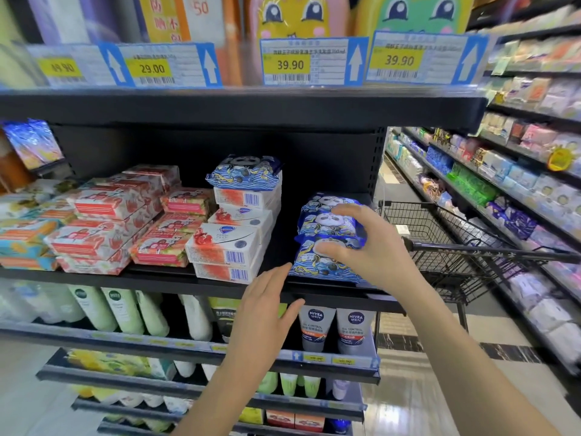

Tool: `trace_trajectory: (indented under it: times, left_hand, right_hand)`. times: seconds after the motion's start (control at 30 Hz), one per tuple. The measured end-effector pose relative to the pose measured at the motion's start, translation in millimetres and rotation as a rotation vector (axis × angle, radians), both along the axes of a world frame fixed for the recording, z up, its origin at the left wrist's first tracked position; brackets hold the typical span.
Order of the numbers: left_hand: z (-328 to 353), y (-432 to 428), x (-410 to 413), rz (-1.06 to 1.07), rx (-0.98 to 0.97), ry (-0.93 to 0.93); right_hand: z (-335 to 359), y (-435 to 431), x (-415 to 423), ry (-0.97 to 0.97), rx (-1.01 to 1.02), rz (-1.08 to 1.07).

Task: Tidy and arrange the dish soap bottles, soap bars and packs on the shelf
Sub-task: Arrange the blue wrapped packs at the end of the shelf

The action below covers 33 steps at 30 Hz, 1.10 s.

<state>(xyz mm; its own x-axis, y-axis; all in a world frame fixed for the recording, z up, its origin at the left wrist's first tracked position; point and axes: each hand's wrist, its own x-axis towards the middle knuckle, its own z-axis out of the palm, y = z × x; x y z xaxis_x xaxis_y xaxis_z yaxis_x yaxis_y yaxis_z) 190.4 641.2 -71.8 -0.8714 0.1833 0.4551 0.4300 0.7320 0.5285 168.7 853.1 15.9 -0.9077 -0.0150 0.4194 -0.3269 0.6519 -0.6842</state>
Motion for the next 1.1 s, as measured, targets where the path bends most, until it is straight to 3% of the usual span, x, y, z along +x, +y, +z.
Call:
trace_trajectory:
  times: [0.23,0.47,0.9,1.1]
  left_hand:
    - [0.2,-0.1,-1.3,-0.001,-0.002,-0.014]
    - [2.3,-0.5,-1.6,-0.004,0.013,-0.029]
    - [-1.7,-1.4,-4.1,-0.006,0.007,-0.038]
    - [-0.3,-0.3,-2.5,0.005,0.002,-0.044]
  right_hand:
    - [69.8,-67.8,-90.4,-0.055,0.15,0.115]
    - [75.8,-98.6,-147.7,-0.125,0.32,0.166]
    - [45.6,-12.5,-80.8,-0.048,0.123,0.039]
    - [19.2,26.5,-59.7,-0.12,0.185,0.007]
